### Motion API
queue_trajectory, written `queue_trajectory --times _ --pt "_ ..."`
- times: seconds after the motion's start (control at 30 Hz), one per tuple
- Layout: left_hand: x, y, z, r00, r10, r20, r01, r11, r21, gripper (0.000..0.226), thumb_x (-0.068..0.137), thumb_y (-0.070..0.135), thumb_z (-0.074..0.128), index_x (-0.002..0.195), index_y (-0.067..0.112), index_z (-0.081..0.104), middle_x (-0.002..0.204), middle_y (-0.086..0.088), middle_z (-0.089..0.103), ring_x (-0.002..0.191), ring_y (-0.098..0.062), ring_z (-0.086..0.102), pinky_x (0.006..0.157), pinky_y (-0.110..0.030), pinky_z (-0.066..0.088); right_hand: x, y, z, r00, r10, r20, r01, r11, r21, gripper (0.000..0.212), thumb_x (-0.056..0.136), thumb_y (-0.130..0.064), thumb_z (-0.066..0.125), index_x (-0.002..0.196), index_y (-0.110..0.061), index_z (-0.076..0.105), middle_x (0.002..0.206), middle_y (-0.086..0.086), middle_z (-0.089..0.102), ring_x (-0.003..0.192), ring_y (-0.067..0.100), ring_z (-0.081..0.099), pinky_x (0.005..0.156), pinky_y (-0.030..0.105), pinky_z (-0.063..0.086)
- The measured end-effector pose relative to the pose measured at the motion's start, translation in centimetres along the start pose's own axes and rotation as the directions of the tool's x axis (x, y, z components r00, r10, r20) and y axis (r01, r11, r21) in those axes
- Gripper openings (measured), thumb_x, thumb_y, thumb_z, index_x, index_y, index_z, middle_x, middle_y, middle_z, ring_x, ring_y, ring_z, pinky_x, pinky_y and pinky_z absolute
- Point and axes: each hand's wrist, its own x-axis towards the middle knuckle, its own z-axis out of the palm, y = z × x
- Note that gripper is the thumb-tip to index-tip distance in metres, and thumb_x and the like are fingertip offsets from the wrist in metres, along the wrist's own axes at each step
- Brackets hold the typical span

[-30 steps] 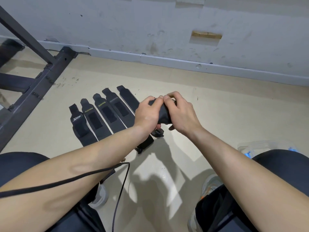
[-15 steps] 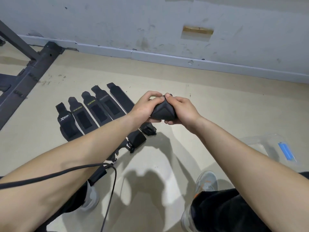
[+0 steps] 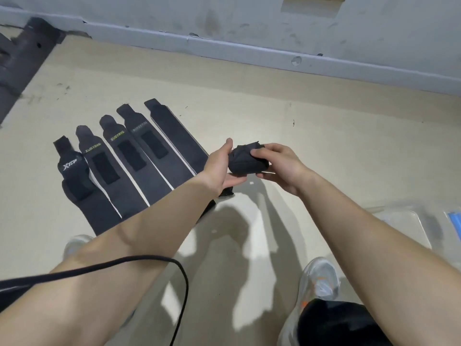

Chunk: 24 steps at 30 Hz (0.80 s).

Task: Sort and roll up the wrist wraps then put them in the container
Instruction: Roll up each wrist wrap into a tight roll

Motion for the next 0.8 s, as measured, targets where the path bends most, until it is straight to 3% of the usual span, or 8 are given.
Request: queue_trajectory --times 0.1,0.2,0.27,0.33,0.4,0.47,0.67,0.8 --pt "3.1 -1.1 0.5 0.988 0.078 -0.131 -0.050 0.978 0.205 0.012 0.102 0.023 0.052 0.109 0.021 0.062 0.111 -0.007 0.061 0.082 -0.027 0.064 0.085 -0.040 0.061 4.2 2.6 -0.5 0.983 0.036 -0.181 -0.051 0.996 -0.079 0.043 0.081 -0.031 0.083 0.114 -0.013 0.060 0.111 0.007 0.073 0.097 0.021 0.071 0.077 0.033 0.059" --pt "6.5 -2.9 1.2 0.984 0.140 -0.108 -0.110 0.963 0.245 0.032 0.096 0.008 0.049 0.118 0.020 0.068 0.102 -0.003 0.059 0.081 -0.021 0.056 0.076 -0.034 0.058 7.8 5.1 -1.0 0.935 0.035 -0.353 -0.104 0.978 -0.178 0.039 0.077 -0.034 0.083 0.099 -0.021 0.054 0.110 0.001 0.068 0.104 0.022 0.068 0.088 0.038 0.058" --pt "8.3 -4.0 2.2 0.995 0.076 -0.067 -0.061 0.976 0.207 0.033 0.098 0.004 0.045 0.119 0.013 0.069 0.099 -0.003 0.060 0.082 -0.022 0.056 0.076 -0.033 0.057 9.7 6.3 -1.2 0.901 0.022 -0.434 -0.136 0.963 -0.233 0.043 0.077 -0.034 0.083 0.104 -0.018 0.053 0.113 0.001 0.065 0.102 0.020 0.064 0.082 0.033 0.052" --pt "10.1 -5.1 3.4 0.999 0.021 -0.046 -0.012 0.981 0.193 0.030 0.100 0.003 0.047 0.121 0.010 0.068 0.101 -0.003 0.063 0.084 -0.023 0.059 0.085 -0.037 0.059 11.5 7.4 -1.3 0.873 0.006 -0.487 -0.157 0.950 -0.269 0.049 0.077 -0.033 0.082 0.111 -0.015 0.054 0.118 0.003 0.062 0.099 0.020 0.062 0.077 0.029 0.046" --pt "11.9 -6.3 4.3 0.999 0.010 -0.044 0.000 0.977 0.212 0.027 0.100 0.004 0.048 0.116 0.013 0.069 0.099 0.001 0.066 0.086 -0.023 0.063 0.094 -0.041 0.057 13.1 8.4 -1.4 0.852 -0.003 -0.523 -0.178 0.939 -0.295 0.055 0.074 -0.036 0.082 0.117 -0.014 0.054 0.122 0.007 0.060 0.102 0.023 0.063 0.078 0.032 0.050" --pt "13.2 -7.1 4.6 0.999 -0.001 -0.043 0.011 0.975 0.224 0.026 0.098 0.006 0.049 0.111 0.015 0.070 0.094 0.003 0.068 0.086 -0.023 0.063 0.089 -0.041 0.057 14.2 9.3 -1.7 0.843 -0.001 -0.537 -0.205 0.923 -0.325 0.062 0.074 -0.040 0.082 0.122 -0.013 0.054 0.126 0.009 0.058 0.107 0.027 0.064 0.083 0.036 0.053" --pt "13.7 -7.4 4.0 0.998 -0.058 -0.011 0.059 0.971 0.230 0.024 0.101 0.009 0.049 0.095 0.025 0.067 0.087 0.004 0.064 0.085 -0.023 0.060 0.098 -0.048 0.054 14.4 10.5 -2.5 0.878 0.055 -0.476 -0.235 0.915 -0.327 0.075 0.079 -0.048 0.080 0.138 -0.012 0.049 0.137 0.009 0.052 0.114 0.026 0.059 0.083 0.032 0.044" --pt "12.0 -7.4 1.8 0.997 -0.054 -0.054 0.065 0.972 0.225 0.018 0.101 0.016 0.056 0.115 0.021 0.067 0.105 -0.001 0.066 0.088 -0.023 0.063 0.094 -0.048 0.057 12.3 9.3 -2.4 0.856 -0.001 -0.517 -0.275 0.846 -0.457 0.068 0.086 -0.038 0.071 0.143 -0.013 0.044 0.144 0.010 0.044 0.135 0.034 0.043 0.095 0.036 0.040"
